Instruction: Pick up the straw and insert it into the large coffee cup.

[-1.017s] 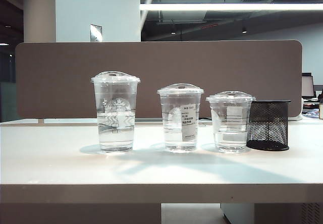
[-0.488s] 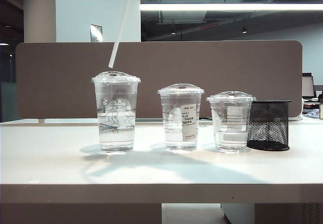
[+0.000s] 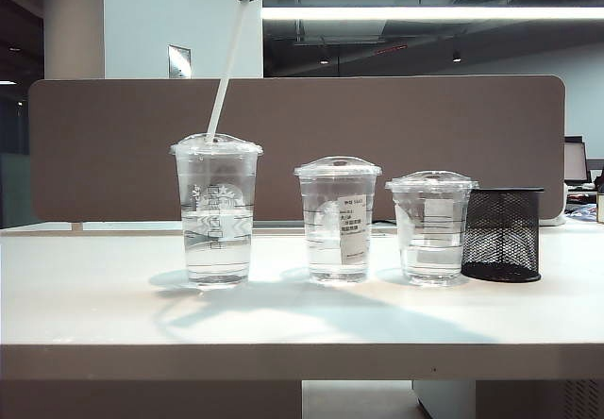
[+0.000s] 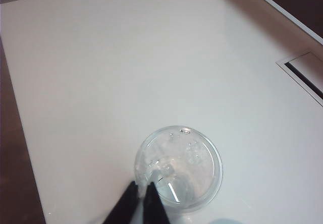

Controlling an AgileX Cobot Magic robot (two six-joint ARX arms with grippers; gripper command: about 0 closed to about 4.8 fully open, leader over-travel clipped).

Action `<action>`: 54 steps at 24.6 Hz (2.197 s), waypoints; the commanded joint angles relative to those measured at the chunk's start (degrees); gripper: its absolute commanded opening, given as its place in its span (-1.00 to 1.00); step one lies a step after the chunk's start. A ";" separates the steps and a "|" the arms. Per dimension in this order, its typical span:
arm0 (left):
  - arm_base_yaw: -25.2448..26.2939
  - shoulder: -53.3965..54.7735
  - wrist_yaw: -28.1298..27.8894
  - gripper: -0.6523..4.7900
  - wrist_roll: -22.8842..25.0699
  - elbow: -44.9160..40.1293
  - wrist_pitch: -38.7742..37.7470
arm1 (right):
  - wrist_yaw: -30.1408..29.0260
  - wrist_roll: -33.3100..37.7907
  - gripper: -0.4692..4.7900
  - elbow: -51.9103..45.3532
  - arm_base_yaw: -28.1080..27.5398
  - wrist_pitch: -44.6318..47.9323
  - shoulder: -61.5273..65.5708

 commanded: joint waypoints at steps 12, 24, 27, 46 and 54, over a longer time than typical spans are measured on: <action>0.02 0.02 0.24 -0.77 0.02 0.13 0.61 | -0.35 0.00 -0.62 0.24 0.11 1.09 4.68; 0.02 0.02 0.24 -0.77 0.02 0.13 0.46 | 3.26 0.00 0.80 3.54 0.11 2.34 6.82; 0.02 0.02 0.24 -0.77 0.02 0.13 0.46 | 4.24 0.00 0.82 9.27 0.13 -1.49 5.22; 0.02 0.02 1.75 -0.77 -4.72 0.13 3.34 | 16.63 -3.39 -0.86 -12.87 0.04 8.24 -47.69; 0.04 0.02 0.22 -0.77 -9.03 -3.34 18.58 | 15.93 2.56 -0.86 -43.85 0.09 13.42 -75.67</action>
